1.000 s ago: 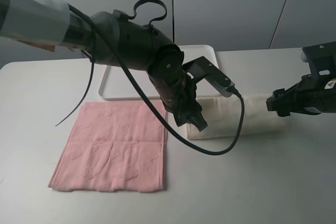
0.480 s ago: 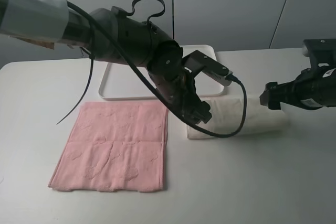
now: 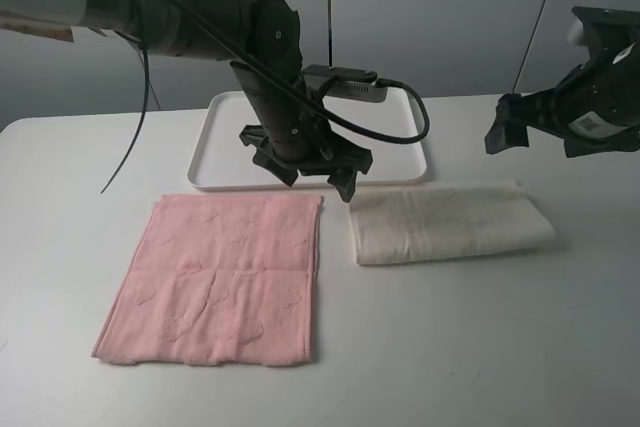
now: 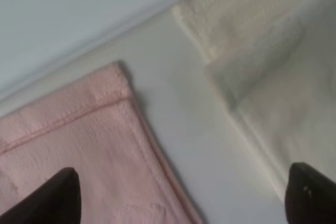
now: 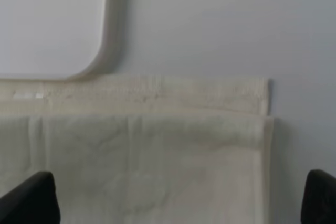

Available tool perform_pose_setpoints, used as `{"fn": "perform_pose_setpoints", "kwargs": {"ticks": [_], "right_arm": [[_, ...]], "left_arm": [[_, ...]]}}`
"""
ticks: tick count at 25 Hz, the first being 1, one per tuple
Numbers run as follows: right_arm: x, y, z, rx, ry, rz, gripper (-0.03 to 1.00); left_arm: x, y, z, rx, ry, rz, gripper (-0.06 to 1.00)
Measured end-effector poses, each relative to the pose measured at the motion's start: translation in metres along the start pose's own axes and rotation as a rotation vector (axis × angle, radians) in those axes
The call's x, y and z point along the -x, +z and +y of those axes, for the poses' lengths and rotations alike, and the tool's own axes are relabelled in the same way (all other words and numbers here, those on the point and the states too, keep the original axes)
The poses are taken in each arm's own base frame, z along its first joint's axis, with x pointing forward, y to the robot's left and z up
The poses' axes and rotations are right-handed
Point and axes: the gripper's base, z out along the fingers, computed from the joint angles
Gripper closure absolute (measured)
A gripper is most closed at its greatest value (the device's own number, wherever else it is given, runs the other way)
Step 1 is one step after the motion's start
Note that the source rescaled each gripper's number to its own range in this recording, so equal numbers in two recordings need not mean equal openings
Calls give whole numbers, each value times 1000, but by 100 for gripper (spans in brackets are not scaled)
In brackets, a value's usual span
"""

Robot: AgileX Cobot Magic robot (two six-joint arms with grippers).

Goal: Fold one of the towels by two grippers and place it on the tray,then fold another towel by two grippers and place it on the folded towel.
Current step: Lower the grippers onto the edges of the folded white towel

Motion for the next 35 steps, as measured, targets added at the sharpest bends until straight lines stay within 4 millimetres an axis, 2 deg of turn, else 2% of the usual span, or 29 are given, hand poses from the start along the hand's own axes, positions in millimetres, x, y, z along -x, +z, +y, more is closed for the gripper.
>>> {"fn": "perform_pose_setpoints", "kwargs": {"ticks": [8,13,20,24,32,35], "right_arm": [[-11,12,-5,-48,18,143,-3],[-16,25,-7,-63,8,205,-3],[-21,41,-12,-92,-2,263,-3],[-20,43,-20,-103,32,266,-3],[-19,45,-24,-109,58,265,-3],[-19,45,-24,-109,58,267,-3]], "left_arm": [[8,25,-2,10,-16,150,-5],[15,28,-5,-2,-40,151,-5],[16,29,-6,-1,-84,149,-5],[17,31,-6,-1,-95,144,-5],[21,57,-3,33,-105,205,-5],[23,57,-1,65,-107,213,4]]}}
